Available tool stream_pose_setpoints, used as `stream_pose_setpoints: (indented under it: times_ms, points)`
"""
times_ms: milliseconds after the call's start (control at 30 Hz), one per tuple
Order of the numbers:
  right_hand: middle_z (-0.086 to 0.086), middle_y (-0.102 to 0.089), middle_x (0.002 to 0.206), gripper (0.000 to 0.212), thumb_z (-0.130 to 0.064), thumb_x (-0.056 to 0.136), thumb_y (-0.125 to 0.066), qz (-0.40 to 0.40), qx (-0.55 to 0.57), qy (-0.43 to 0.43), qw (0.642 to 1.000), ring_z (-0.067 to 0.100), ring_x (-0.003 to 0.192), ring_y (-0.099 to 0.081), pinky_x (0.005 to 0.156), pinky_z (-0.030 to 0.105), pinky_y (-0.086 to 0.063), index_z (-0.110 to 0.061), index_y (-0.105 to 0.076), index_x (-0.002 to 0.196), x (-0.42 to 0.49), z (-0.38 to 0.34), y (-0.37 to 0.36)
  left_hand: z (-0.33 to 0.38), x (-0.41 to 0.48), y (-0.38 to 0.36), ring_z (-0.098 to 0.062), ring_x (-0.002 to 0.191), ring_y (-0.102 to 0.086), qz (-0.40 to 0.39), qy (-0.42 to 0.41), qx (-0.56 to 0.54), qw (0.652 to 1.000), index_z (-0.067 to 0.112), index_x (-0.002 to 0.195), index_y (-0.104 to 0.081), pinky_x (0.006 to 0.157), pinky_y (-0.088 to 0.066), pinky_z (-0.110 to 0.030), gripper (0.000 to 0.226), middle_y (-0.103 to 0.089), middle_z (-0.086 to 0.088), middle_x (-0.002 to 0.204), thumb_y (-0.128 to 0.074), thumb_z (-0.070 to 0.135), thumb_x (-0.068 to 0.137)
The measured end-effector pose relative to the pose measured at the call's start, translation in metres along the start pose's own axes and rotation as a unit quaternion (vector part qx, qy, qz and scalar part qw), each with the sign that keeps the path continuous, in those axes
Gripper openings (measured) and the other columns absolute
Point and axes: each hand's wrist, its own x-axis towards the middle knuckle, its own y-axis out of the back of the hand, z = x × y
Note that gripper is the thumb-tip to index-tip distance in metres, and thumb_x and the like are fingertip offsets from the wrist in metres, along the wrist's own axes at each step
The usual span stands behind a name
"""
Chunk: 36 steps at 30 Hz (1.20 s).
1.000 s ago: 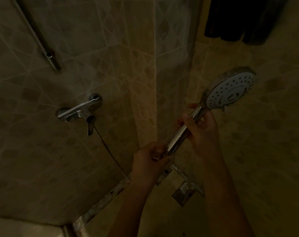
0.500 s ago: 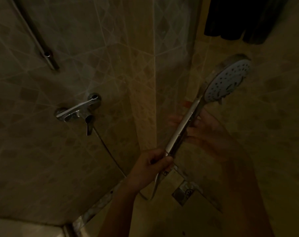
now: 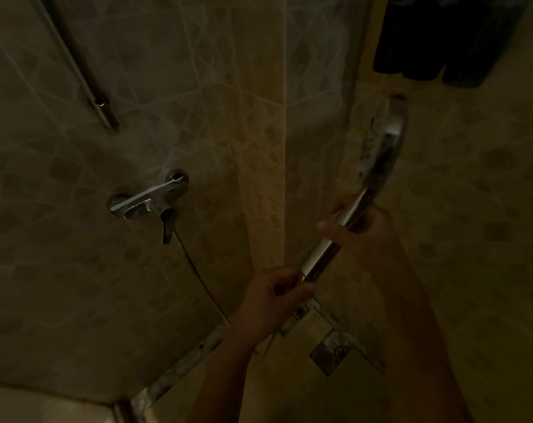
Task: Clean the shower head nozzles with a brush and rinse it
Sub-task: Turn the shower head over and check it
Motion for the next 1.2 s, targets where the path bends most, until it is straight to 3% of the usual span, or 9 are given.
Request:
stream_pose_setpoints:
  times_ms: [167, 300, 400, 667, 767, 933, 1033, 1133, 1200]
  points:
    - [-0.004, -0.073, 0.092, 0.041, -0.036, 0.058, -0.079, -0.117, 0.161, -0.056, 0.978, 0.004, 0.089, -0.068, 0.073, 0.019, -0.055, -0.023, -0.067, 0.095, 0.006, 0.006, 0.003, 0.003, 0.004, 0.010, -0.020, 0.064, -0.053, 0.024, -0.019, 0.017, 0.999, -0.005, 0.074, -0.059, 0.062, -0.041, -0.034, 0.038, -0.054, -0.033, 0.070, -0.060, 0.032, 0.081]
    - [-0.006, -0.075, 0.099, 0.028, -0.009, 0.080, -0.059, -0.178, 0.162, -0.070, 0.968, 0.009, 0.098, -0.069, 0.077, 0.018, -0.054, -0.016, -0.062, 0.107, 0.004, -0.003, 0.009, -0.001, 0.003, 0.016, -0.015, 0.065, -0.062, 0.056, -0.002, 0.016, 0.998, -0.006, 0.074, -0.060, 0.064, -0.047, -0.030, 0.029, -0.063, -0.022, 0.067, -0.064, 0.021, 0.085]
    - [-0.008, -0.076, 0.092, 0.030, 0.006, 0.089, -0.046, -0.135, 0.109, -0.044, 0.984, 0.006, 0.092, -0.070, 0.072, 0.014, -0.053, -0.016, -0.062, 0.104, 0.001, -0.007, 0.004, 0.004, 0.000, 0.016, -0.006, 0.060, -0.061, 0.049, -0.004, 0.021, 0.999, -0.003, 0.075, -0.063, 0.060, -0.046, -0.016, 0.021, -0.065, -0.010, 0.064, -0.062, 0.014, 0.087]
    - [-0.007, -0.072, 0.080, 0.015, -0.005, 0.086, -0.059, -0.031, 0.067, -0.035, 0.997, 0.000, 0.074, -0.069, 0.062, 0.014, -0.053, -0.018, -0.066, 0.091, -0.010, -0.011, -0.004, 0.013, -0.003, 0.014, -0.030, 0.064, -0.063, 0.066, -0.037, 0.074, 0.994, -0.005, 0.077, -0.061, 0.058, -0.048, -0.035, 0.028, -0.064, -0.026, 0.071, -0.065, 0.021, 0.085]
    - [-0.012, -0.064, 0.085, 0.016, -0.009, 0.084, -0.063, 0.020, 0.042, -0.030, 0.998, -0.011, 0.068, -0.064, 0.057, 0.005, -0.048, -0.022, -0.059, 0.093, -0.010, -0.011, -0.008, 0.012, -0.001, 0.010, -0.019, 0.060, -0.061, 0.059, -0.035, 0.092, 0.993, 0.002, 0.071, -0.062, 0.057, -0.045, -0.029, 0.023, -0.066, -0.021, 0.068, -0.067, 0.021, 0.083]
    - [0.002, -0.067, 0.102, 0.050, -0.044, 0.067, -0.064, 0.036, 0.059, -0.043, 0.997, 0.003, 0.090, -0.065, 0.081, 0.018, -0.051, -0.020, -0.057, 0.111, -0.005, -0.008, -0.017, 0.013, -0.001, -0.002, -0.031, 0.064, -0.064, 0.060, -0.028, 0.065, 0.996, 0.007, 0.067, -0.062, 0.056, -0.047, -0.031, 0.022, -0.064, -0.022, 0.066, -0.066, 0.022, 0.083]
    - [0.001, -0.072, 0.102, 0.059, -0.055, 0.057, -0.075, -0.037, 0.132, -0.048, 0.989, 0.011, 0.099, -0.067, 0.089, 0.028, -0.053, -0.021, -0.058, 0.102, 0.005, -0.008, -0.016, 0.017, 0.000, -0.003, -0.026, 0.060, -0.062, 0.079, -0.036, 0.044, 0.995, 0.002, 0.069, -0.064, 0.055, -0.046, -0.030, 0.025, -0.064, -0.022, 0.064, -0.065, 0.022, 0.085]
    - [0.005, -0.074, 0.100, 0.075, -0.038, 0.042, -0.089, -0.169, 0.284, -0.130, 0.935, 0.014, 0.095, -0.070, 0.077, 0.028, -0.058, -0.010, -0.057, 0.104, 0.011, -0.011, -0.010, 0.020, -0.001, 0.000, -0.014, 0.056, -0.056, 0.079, -0.033, 0.018, 0.996, -0.001, 0.071, -0.063, 0.054, -0.042, -0.020, 0.023, -0.060, -0.019, 0.060, -0.064, 0.016, 0.086]
    - [0.005, -0.076, 0.086, 0.039, -0.021, 0.071, -0.074, -0.192, 0.276, -0.165, 0.927, 0.009, 0.081, -0.072, 0.065, 0.019, -0.057, -0.006, -0.055, 0.102, 0.013, -0.012, -0.012, 0.019, -0.001, 0.002, -0.013, 0.055, -0.054, 0.080, -0.032, 0.002, 0.996, -0.007, 0.071, -0.059, 0.052, -0.041, -0.018, 0.029, -0.057, -0.028, 0.061, -0.066, 0.017, 0.084]
